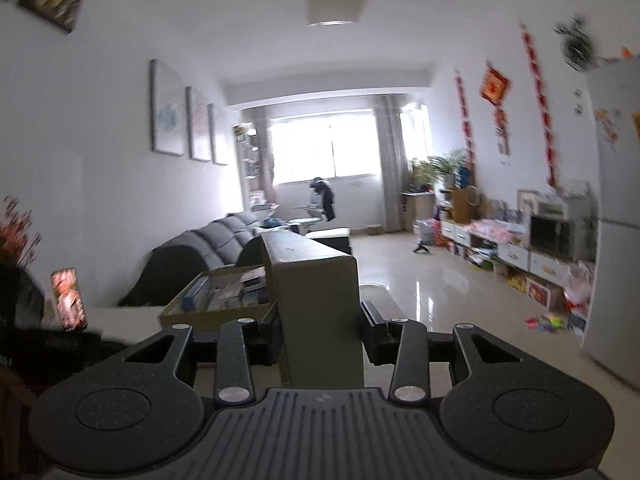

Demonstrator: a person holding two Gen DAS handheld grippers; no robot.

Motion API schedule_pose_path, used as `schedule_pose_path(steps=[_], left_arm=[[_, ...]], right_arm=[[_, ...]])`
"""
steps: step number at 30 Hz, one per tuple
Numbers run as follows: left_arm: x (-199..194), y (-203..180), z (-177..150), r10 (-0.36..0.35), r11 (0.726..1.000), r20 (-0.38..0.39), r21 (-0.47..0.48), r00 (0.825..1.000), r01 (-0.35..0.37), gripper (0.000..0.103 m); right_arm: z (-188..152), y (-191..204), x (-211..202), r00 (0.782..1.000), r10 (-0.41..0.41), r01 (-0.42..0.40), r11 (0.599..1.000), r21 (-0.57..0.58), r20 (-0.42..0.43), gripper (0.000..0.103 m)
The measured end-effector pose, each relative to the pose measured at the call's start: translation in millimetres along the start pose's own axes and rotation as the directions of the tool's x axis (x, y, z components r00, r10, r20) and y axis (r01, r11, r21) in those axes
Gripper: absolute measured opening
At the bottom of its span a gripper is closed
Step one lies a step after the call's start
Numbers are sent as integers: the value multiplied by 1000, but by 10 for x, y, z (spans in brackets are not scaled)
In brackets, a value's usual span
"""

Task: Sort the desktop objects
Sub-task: 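Close the left gripper on the lid edge while the right gripper holds it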

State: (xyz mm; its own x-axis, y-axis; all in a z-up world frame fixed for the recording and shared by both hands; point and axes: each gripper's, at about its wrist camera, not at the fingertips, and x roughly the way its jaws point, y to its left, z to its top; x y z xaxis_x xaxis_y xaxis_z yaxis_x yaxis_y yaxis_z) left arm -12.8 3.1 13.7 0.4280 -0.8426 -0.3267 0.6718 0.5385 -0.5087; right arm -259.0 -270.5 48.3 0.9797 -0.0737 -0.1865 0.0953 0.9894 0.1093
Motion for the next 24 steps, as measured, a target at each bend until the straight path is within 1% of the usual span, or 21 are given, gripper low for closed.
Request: schedule_pose_path(steps=[2,6,10,17,21,24], left_arm=[[-25,-8,14,-12,1000,10,-4,1000,12,103],[-76,-23,41,-35,999,30,-10,999,35,103],[-123,-41,83,-65,998,51,-19,997,66,103],[-252,-53,202,-93,995,99,-24,991,95,103],[-329,-71,268,-106,994,130,-20,986,110,103],[-327,-93,291,-122,992,130,-18,984,125,103]], right_arm=[[-13,93,-18,1000,24,-24,999,-28,-3,42],[-49,204,-12,997,78,-79,996,-36,-25,43],[-65,326,-24,995,89,-90,994,-58,-35,43],[-60,615,-55,995,97,-102,982,-158,-37,44],[-64,769,-58,990,132,-140,971,-196,-50,46],[-82,899,-62,985,160,-170,958,-229,-64,47]])
